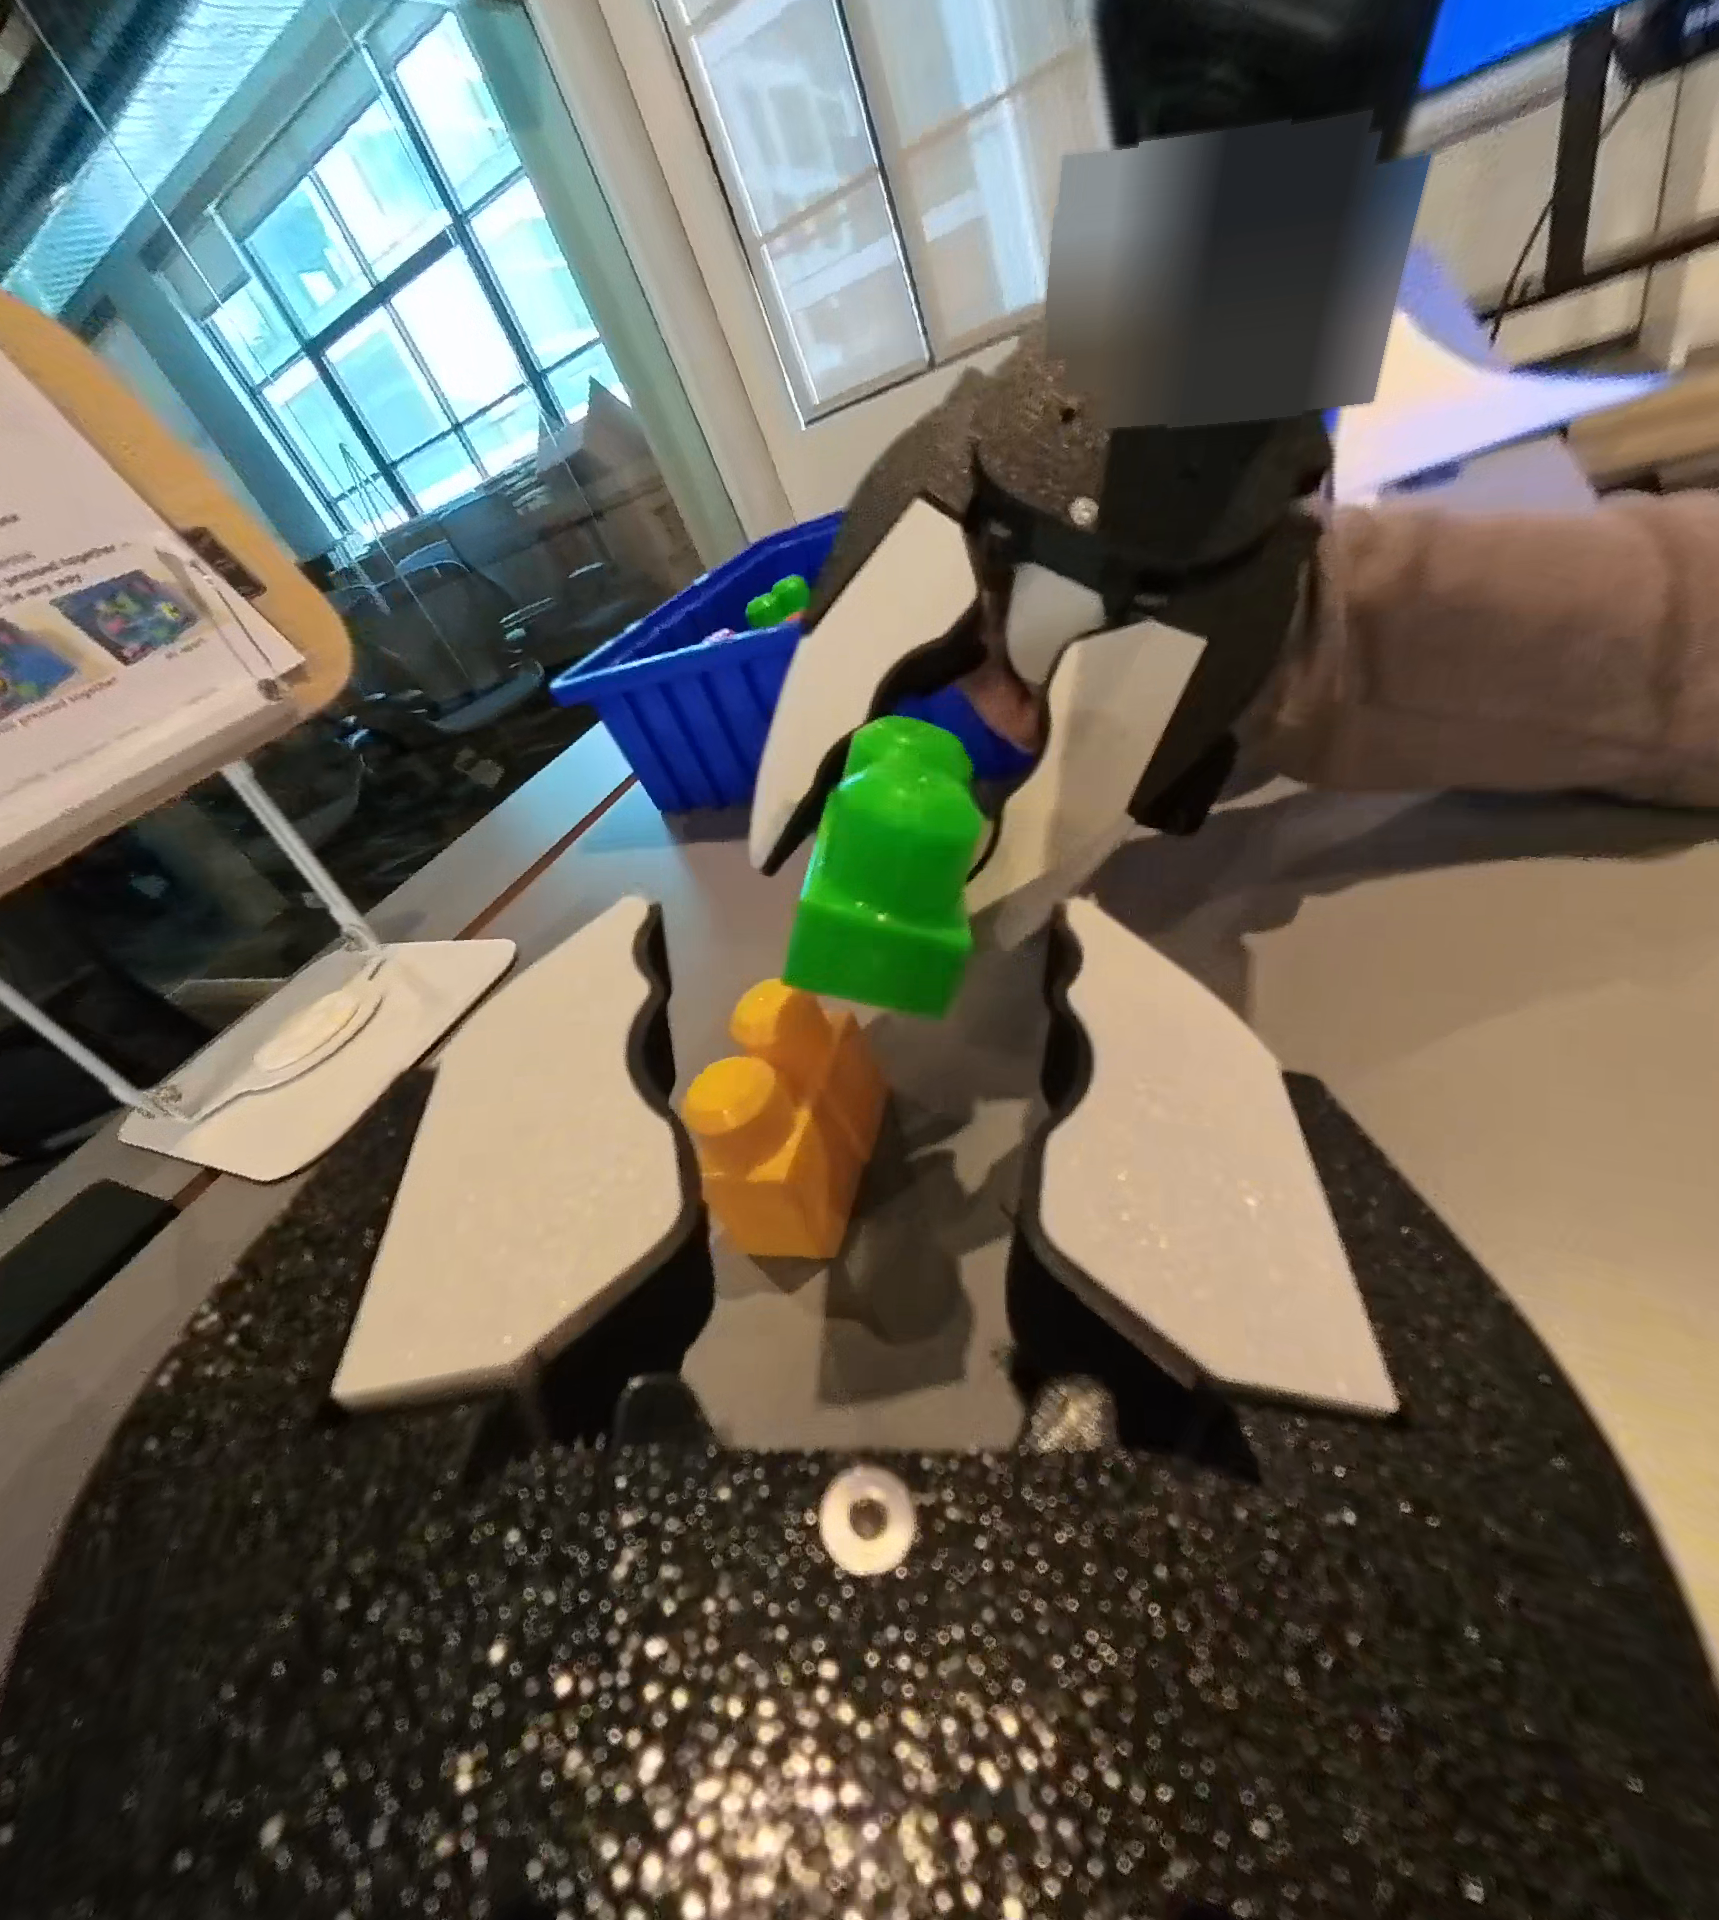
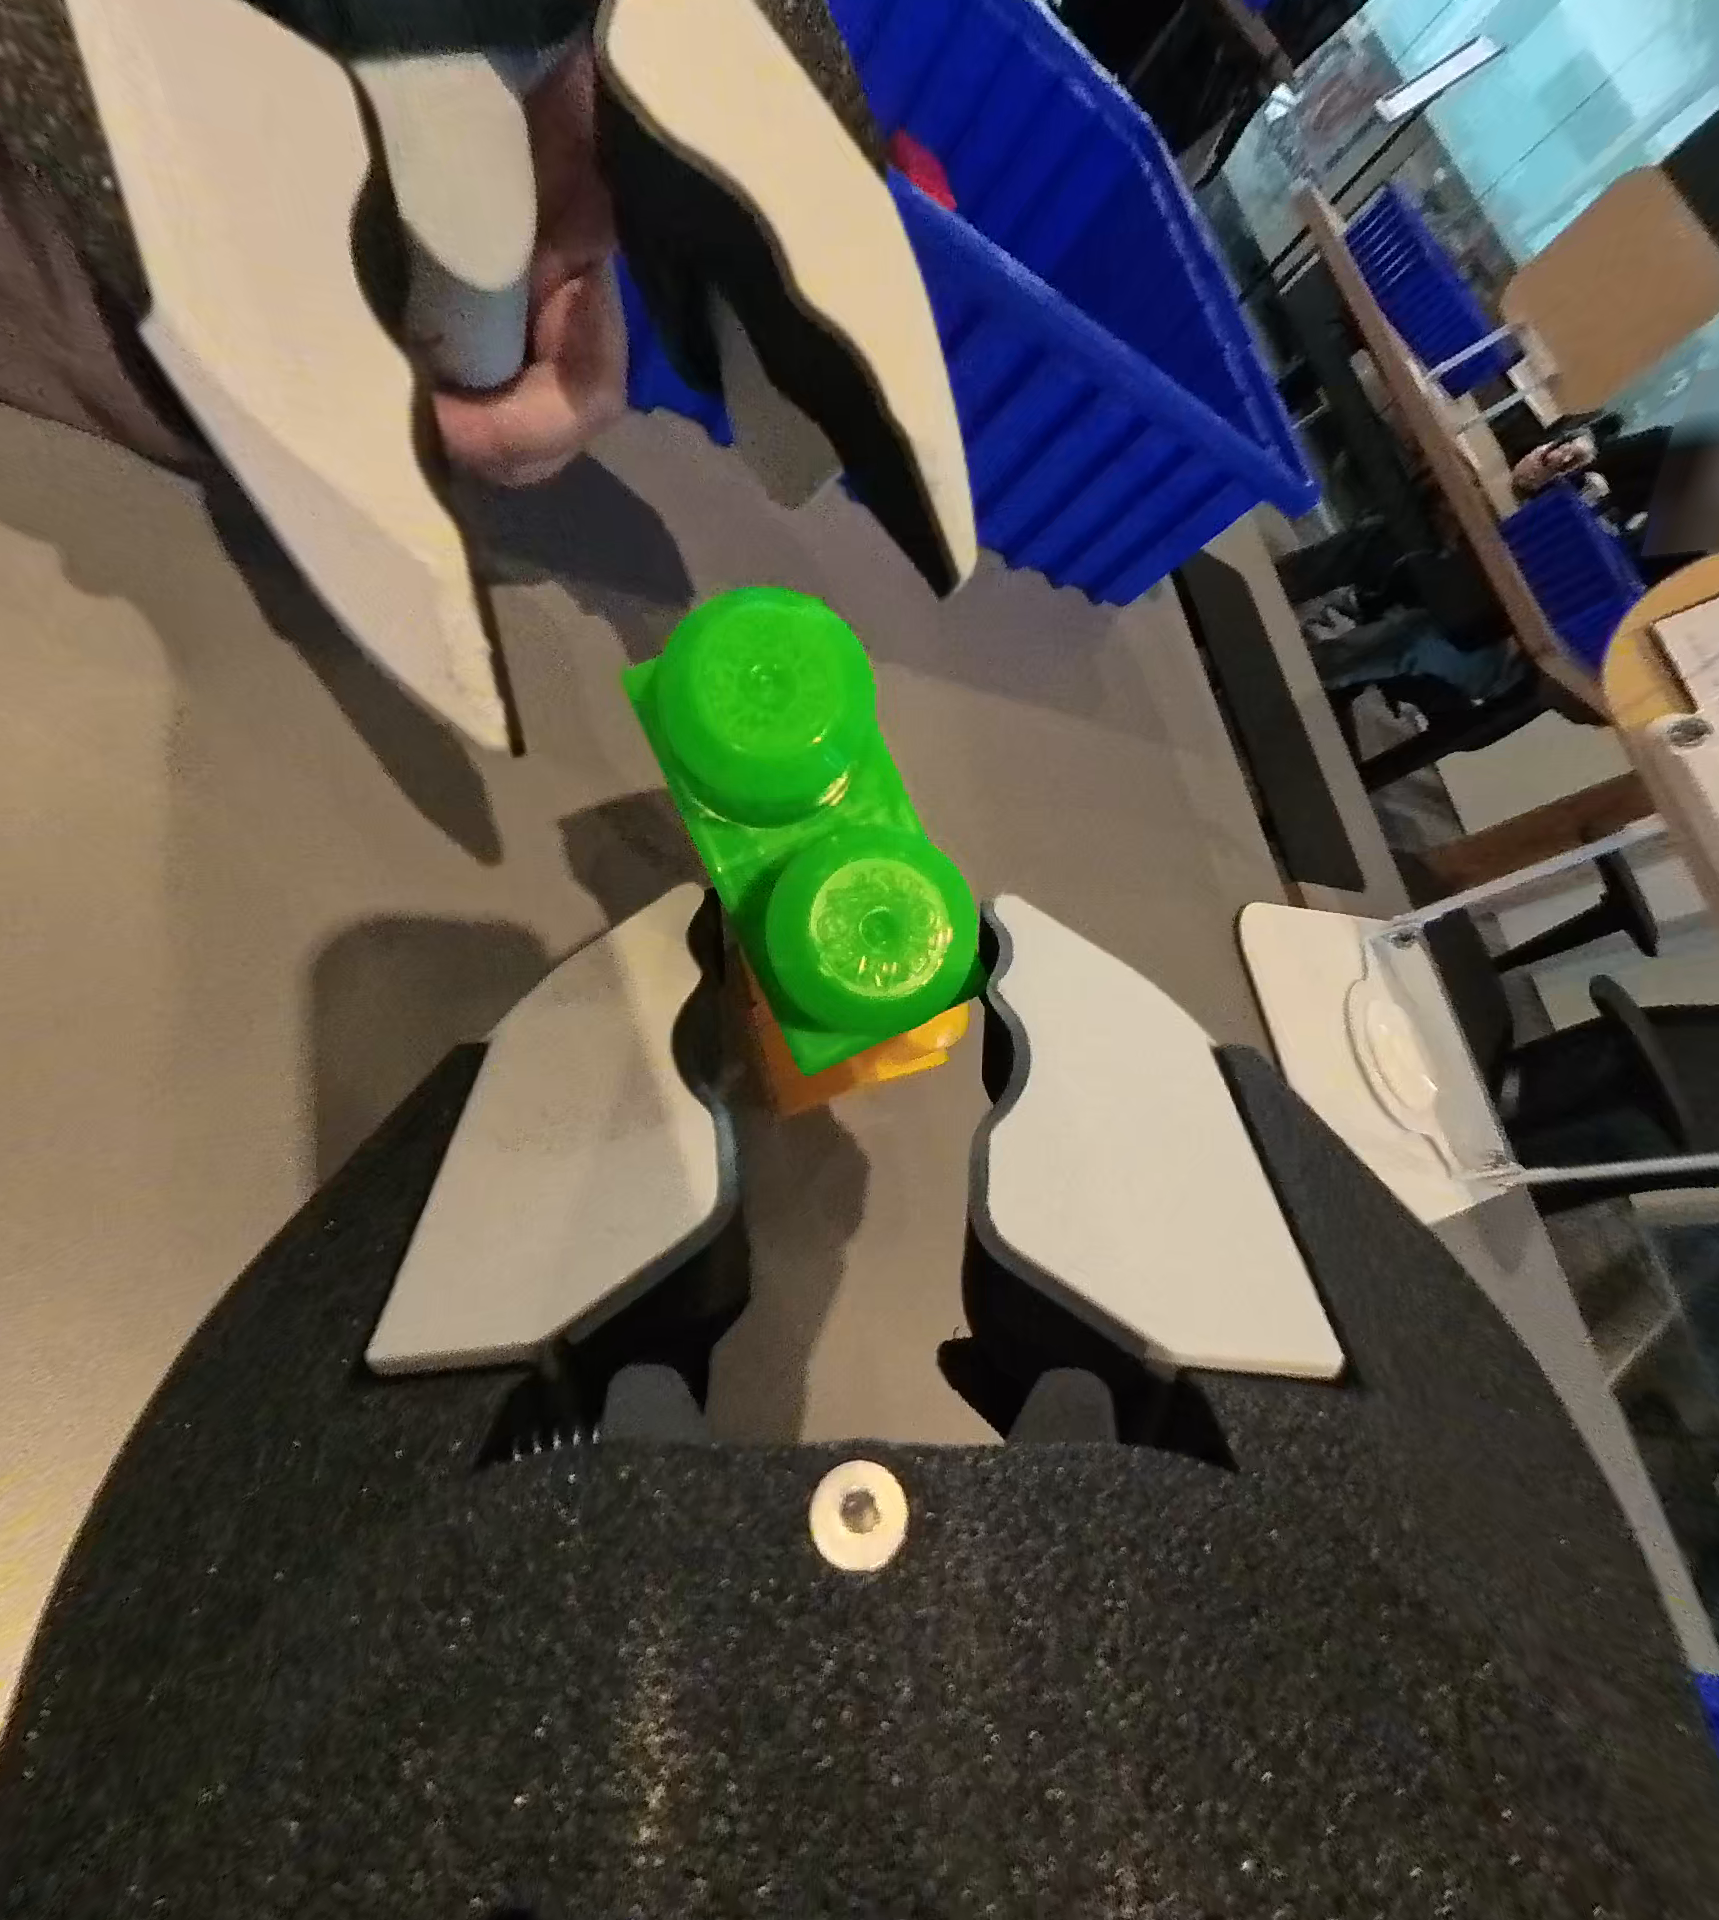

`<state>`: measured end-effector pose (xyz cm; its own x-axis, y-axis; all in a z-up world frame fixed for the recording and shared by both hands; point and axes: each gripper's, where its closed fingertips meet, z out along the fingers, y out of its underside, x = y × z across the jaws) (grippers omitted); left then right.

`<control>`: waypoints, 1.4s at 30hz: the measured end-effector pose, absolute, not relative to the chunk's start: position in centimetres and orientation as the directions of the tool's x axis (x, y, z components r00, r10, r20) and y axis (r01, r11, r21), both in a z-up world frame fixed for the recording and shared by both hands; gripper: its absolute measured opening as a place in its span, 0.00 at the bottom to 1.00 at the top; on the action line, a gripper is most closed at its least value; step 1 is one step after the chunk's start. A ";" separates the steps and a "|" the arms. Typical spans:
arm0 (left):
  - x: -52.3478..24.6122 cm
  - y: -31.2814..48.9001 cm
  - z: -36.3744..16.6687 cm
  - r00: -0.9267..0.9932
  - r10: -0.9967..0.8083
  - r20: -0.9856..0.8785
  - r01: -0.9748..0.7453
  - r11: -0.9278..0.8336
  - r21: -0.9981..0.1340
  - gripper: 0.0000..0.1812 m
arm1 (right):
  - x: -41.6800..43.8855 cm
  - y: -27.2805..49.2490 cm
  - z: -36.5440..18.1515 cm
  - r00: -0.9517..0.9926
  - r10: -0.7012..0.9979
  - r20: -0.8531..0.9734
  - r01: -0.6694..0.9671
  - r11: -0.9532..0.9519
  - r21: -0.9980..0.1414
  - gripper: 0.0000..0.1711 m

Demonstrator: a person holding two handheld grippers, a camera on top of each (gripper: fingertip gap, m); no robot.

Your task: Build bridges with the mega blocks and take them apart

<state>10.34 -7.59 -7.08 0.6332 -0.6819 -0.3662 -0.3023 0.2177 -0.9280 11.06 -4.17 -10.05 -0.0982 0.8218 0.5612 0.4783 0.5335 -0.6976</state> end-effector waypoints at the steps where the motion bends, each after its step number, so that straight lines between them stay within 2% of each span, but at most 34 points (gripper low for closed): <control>1: 10.6 -7.6 -7.4 0.625 -0.682 -0.380 -0.323 0.217 -0.921 0.38 | 11.0 -4.3 -10.3 -0.109 0.825 0.555 0.484 0.531 -0.695 0.27; 3: 10.8 -7.5 -7.8 0.616 -0.680 -0.399 -0.353 0.215 -0.911 0.35 | 10.9 -4.5 -10.6 -0.129 0.830 0.543 0.489 0.529 -0.693 0.27; 6: 10.9 -7.7 -8.2 0.608 -0.693 -0.389 -0.358 0.199 -0.913 0.17 | 10.8 -4.8 -11.1 -0.150 0.833 0.533 0.501 0.529 -0.685 0.27; 7: 10.9 -7.7 -8.4 0.605 -0.706 -0.367 -0.354 0.175 -0.919 0.17 | 10.8 -4.8 -11.3 -0.159 0.838 0.523 0.507 0.523 -0.685 0.27; 11: 10.7 -7.7 -8.1 0.612 -0.745 -0.265 -0.285 0.105 -0.953 0.17 | 10.6 -5.2 -11.0 -0.174 0.874 0.454 0.455 0.480 -0.750 0.28; 15: 10.6 -8.4 -7.1 0.575 -0.806 -0.140 -0.164 0.054 -0.985 0.17 | 11.2 -6.2 -10.4 -0.240 0.934 0.266 0.405 0.345 -0.847 0.36; 20: 11.2 -9.0 -7.8 0.512 -0.856 -0.071 -0.154 -0.010 -0.988 0.16 | 11.7 -8.0 -9.3 -0.344 0.928 0.146 0.316 0.261 -0.912 0.28; 23: 11.6 -9.1 -8.2 0.495 -0.866 -0.069 -0.172 -0.020 -0.985 0.16 | 11.9 -8.6 -9.2 -0.376 0.917 0.133 0.312 0.260 -0.914 0.24; 26: 11.6 -9.3 -8.1 0.477 -0.878 -0.043 -0.150 -0.033 -0.988 0.16 | 11.7 -8.7 -9.8 -0.375 0.918 0.128 0.350 0.268 -0.897 0.26; 27: 11.6 -9.3 -8.1 0.473 -0.880 -0.037 -0.146 -0.037 -0.989 0.16 | 11.7 -8.7 -9.9 -0.375 0.918 0.125 0.356 0.267 -0.896 0.21; 30: 11.4 -9.1 -7.7 0.479 -0.878 -0.023 -0.108 -0.033 -0.994 0.17 | 11.4 -8.4 -9.2 -0.353 0.924 0.146 0.331 0.269 -0.904 0.21; 32: 10.7 -8.4 -6.9 0.536 -0.843 -0.041 -0.066 0.006 -0.998 0.18 | 11.1 -7.4 -8.3 -0.291 0.946 0.140 0.315 0.233 -0.920 0.21; 34: 9.5 -7.5 -6.6 0.611 -0.787 -0.083 -0.075 0.046 -0.996 0.24 | 10.8 -5.0 -8.1 -0.181 0.971 0.159 0.324 0.212 -0.922 0.21; 36: 8.7 -6.6 -6.7 0.663 -0.741 -0.109 -0.099 0.057 -0.993 0.25 | 10.6 -3.0 -8.6 -0.128 0.977 0.170 0.352 0.205 -0.913 0.21; 42: 7.0 -5.2 -6.4 0.770 -0.614 -0.173 -0.131 0.112 -0.985 0.28 | 8.9 -1.5 -10.3 -0.241 0.958 0.155 0.410 0.245 -0.878 0.21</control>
<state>7.04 -5.20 -6.41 0.7704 -0.6138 -0.1726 -0.1313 0.1121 -0.9850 8.87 -1.51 -10.30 -0.2414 0.9580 0.1546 0.4104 0.2452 -0.8783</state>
